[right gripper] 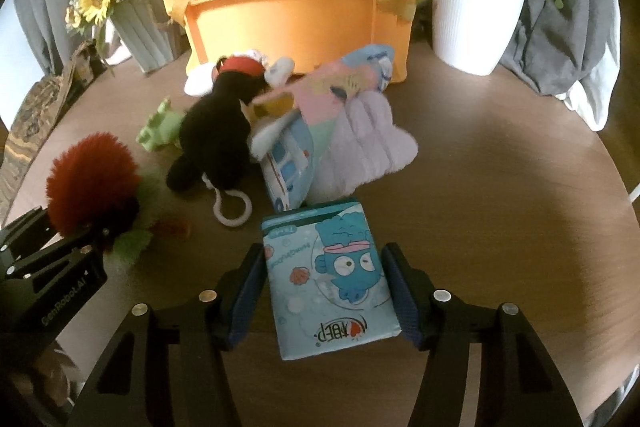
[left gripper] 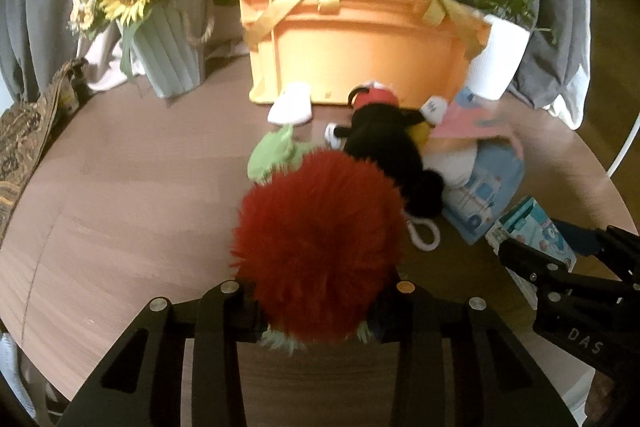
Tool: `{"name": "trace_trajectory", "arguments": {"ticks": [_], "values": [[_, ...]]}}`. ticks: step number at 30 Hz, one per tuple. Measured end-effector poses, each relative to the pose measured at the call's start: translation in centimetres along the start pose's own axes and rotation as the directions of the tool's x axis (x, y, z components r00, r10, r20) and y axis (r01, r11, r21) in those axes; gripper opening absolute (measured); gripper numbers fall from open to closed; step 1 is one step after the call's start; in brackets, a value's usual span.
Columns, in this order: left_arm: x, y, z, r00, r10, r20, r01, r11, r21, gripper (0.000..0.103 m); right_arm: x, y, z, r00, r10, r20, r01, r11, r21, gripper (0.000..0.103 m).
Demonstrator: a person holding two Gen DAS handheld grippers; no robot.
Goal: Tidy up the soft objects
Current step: 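Lift the red plush with the left tool while the right tool carries the blue book to the crate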
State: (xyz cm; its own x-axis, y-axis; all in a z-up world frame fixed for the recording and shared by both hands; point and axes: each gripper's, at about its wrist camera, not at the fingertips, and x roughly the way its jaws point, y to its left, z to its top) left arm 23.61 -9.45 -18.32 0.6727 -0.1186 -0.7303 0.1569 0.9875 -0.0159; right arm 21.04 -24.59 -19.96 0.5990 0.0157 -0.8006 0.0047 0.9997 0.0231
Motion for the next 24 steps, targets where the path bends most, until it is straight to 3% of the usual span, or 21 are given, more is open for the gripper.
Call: {"name": "trace_trajectory", "arguments": {"ticks": [11, 24], "values": [[-4.2, 0.5, 3.0, 0.992, -0.030, 0.119, 0.029, 0.999, 0.014, 0.036, -4.6, 0.6, 2.7, 0.993, 0.001, 0.118, -0.003, 1.000, 0.020, 0.060], [-7.7, 1.9, 7.9, 0.969, -0.047, 0.241, 0.037, 0.998, 0.045, 0.036, -8.8, 1.6, 6.5, 0.959, -0.021, 0.283, 0.008, 0.999, 0.049, 0.060]]}}
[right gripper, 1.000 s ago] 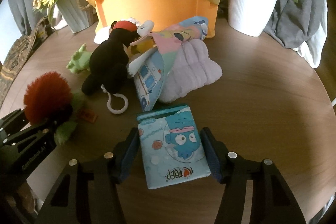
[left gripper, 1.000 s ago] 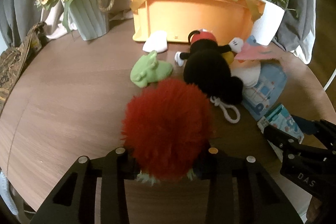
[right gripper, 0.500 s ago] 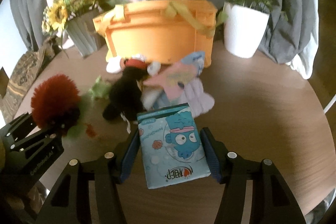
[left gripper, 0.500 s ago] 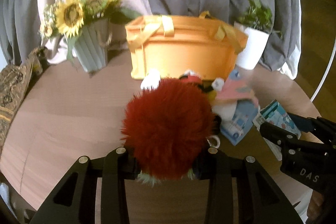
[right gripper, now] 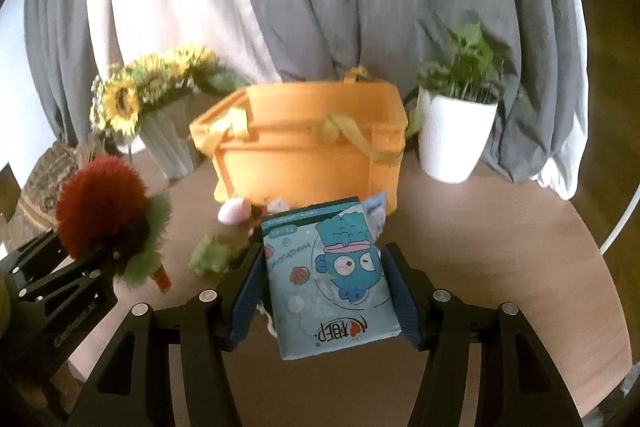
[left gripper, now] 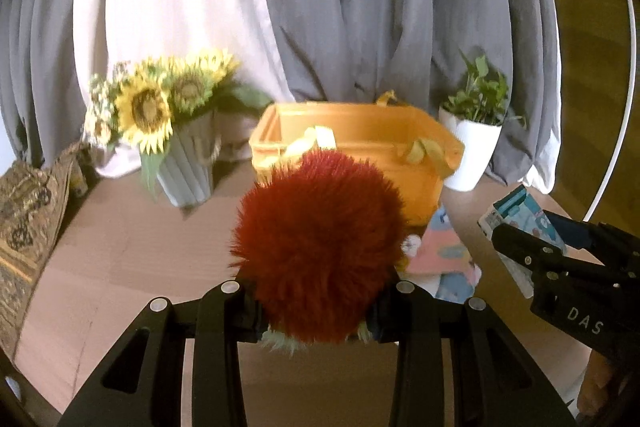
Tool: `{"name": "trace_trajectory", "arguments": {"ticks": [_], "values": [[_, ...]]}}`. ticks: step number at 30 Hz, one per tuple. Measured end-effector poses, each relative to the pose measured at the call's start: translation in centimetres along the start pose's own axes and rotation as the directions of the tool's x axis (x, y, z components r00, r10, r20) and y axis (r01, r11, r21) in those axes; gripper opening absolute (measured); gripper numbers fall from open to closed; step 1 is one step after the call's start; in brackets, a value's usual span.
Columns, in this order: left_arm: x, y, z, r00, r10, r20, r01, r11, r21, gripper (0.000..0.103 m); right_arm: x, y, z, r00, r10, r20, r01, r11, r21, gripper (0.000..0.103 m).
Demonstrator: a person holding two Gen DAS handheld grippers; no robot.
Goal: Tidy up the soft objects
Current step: 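Lift the red plush with the left tool while the right tool carries the blue book to the crate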
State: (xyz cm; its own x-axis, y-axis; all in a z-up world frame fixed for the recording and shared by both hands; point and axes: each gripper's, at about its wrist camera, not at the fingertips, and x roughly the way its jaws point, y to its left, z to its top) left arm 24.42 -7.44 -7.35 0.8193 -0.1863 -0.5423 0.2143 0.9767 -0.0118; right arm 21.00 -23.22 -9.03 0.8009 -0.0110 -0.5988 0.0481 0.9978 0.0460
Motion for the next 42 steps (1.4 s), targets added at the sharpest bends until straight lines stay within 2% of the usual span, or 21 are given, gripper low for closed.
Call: {"name": "trace_trajectory", "arguments": {"ticks": [13, 25, 34, 42], "values": [[0.0, 1.1, 5.9, 0.994, -0.020, 0.104, 0.017, 0.999, 0.031, 0.036, -0.8, 0.7, 4.7, 0.990, -0.011, 0.138, 0.005, 0.999, 0.038, 0.060], [1.9, 1.4, 10.7, 0.982, -0.051, 0.181, 0.044, 0.998, 0.046, 0.036, -0.3, 0.4, 9.2, 0.963, -0.048, 0.264, 0.034, 0.998, 0.058, 0.060], [4.4, 1.5, 13.6, 0.974, -0.066, 0.217, 0.055, 0.997, 0.055, 0.036, 1.4, 0.0, 12.3, 0.950, -0.049, 0.308, 0.031, 0.997, 0.065, 0.060], [7.5, 1.5, 15.4, 0.976, -0.067, 0.208, 0.056, 0.997, 0.058, 0.036, 3.8, -0.2, 14.1, 0.949, -0.046, 0.311, 0.027, 0.997, 0.066, 0.060]]}}
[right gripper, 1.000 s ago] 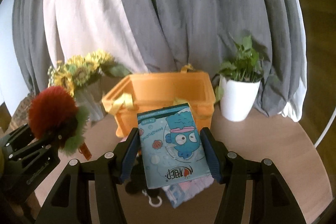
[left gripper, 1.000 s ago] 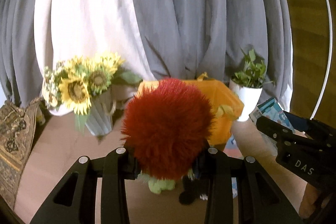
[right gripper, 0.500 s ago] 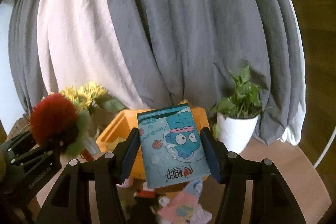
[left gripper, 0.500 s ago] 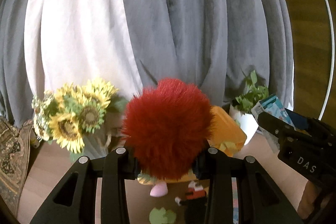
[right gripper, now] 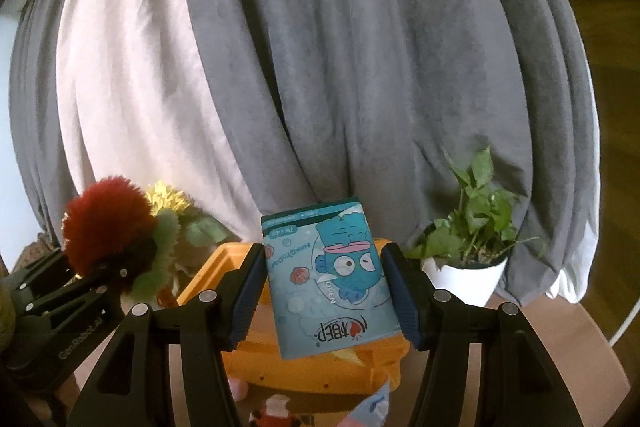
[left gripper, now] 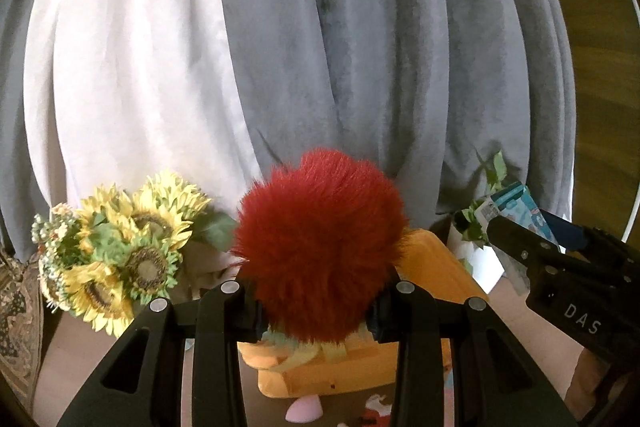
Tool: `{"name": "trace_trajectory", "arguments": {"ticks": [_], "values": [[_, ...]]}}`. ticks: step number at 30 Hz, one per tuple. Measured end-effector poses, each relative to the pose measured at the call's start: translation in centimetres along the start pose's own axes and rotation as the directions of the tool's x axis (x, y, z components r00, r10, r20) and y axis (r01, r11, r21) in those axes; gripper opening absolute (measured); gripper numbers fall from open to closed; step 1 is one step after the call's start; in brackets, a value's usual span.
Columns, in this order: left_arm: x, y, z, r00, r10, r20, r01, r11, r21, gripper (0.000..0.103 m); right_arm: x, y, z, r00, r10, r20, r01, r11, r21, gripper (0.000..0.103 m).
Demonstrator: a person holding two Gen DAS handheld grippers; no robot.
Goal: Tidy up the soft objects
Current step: 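Lift the red plush with the left tool while the right tool carries the blue book to the crate, then open both tools to drop the red plush and blue book into the crate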
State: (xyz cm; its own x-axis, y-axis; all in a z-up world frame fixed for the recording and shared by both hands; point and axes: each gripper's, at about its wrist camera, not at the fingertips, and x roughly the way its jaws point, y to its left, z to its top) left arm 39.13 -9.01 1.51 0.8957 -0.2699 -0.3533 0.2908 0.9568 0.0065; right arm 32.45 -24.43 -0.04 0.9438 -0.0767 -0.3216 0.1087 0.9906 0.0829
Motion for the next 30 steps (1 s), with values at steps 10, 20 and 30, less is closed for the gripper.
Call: {"name": "trace_trajectory", "arguments": {"ticks": [10, 20, 30], "values": [[5.1, 0.7, 0.5, 0.999, 0.009, -0.035, -0.009, 1.000, 0.009, 0.036, 5.2, -0.2, 0.8, 0.999, 0.013, -0.032, -0.013, 1.000, 0.015, 0.060], [10.2, 0.6, -0.4, 0.993, -0.021, -0.118, 0.024, 0.999, 0.025, 0.037, 10.4, -0.8, -0.1, 0.992, 0.012, -0.124, -0.009, 1.000, 0.029, 0.060], [14.4, 0.1, -2.8, 0.971, -0.044, -0.236, 0.058, 0.997, 0.051, 0.042, 14.5, -1.7, -2.6, 0.970, 0.005, -0.244, 0.006, 0.999, 0.043, 0.060]]}}
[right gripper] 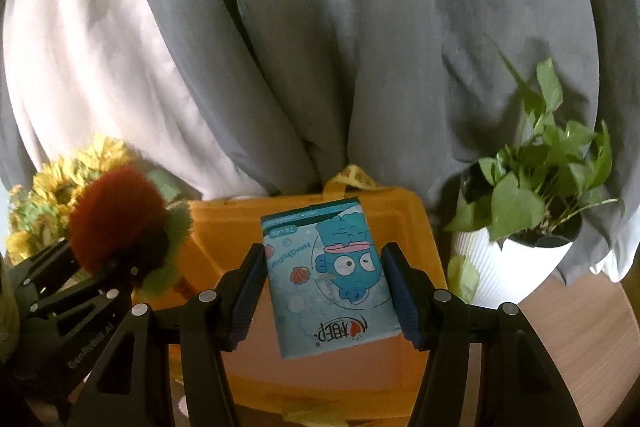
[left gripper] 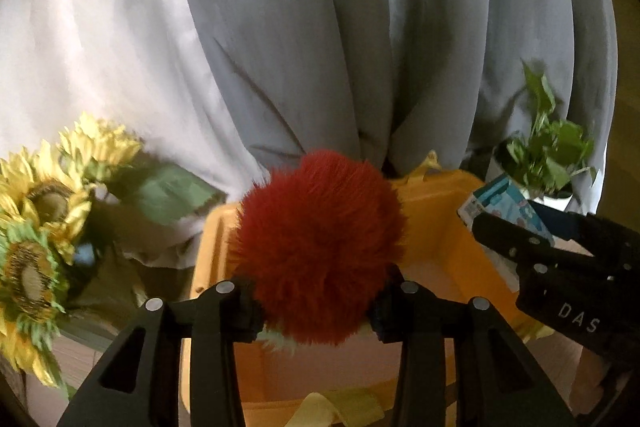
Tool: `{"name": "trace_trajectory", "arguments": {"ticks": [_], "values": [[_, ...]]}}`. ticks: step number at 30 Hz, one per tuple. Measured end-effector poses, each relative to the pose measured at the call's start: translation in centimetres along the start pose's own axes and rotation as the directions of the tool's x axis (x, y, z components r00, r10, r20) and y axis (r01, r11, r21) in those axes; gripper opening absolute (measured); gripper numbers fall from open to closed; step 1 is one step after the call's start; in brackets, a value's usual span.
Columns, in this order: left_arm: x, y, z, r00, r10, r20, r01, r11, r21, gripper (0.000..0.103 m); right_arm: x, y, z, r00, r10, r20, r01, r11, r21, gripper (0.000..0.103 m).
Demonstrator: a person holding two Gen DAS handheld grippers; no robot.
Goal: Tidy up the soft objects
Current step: 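Open both tools to drop the red plush and blue book into the crate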
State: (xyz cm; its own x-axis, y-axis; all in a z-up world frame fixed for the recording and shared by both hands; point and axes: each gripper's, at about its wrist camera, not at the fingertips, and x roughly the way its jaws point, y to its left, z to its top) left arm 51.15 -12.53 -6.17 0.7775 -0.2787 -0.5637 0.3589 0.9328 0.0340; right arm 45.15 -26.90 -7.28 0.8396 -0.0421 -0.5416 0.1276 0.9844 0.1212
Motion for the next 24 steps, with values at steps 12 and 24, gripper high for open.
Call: {"name": "trace_trajectory", "arguments": {"ticks": [12, 24], "values": [[-1.0, 0.3, -0.9, 0.999, 0.034, 0.009, -0.034, 0.999, -0.015, 0.074, -0.4, -0.3, 0.1, 0.997, -0.070, 0.020, 0.071, 0.997, -0.018, 0.076], [-7.9, -0.1, -0.8, 0.991, 0.071, 0.114, -0.069, 0.997, -0.023, 0.082, -5.7, 0.4, 0.0, 0.992, -0.086, 0.094, 0.087, 0.996, -0.007, 0.076]]}}
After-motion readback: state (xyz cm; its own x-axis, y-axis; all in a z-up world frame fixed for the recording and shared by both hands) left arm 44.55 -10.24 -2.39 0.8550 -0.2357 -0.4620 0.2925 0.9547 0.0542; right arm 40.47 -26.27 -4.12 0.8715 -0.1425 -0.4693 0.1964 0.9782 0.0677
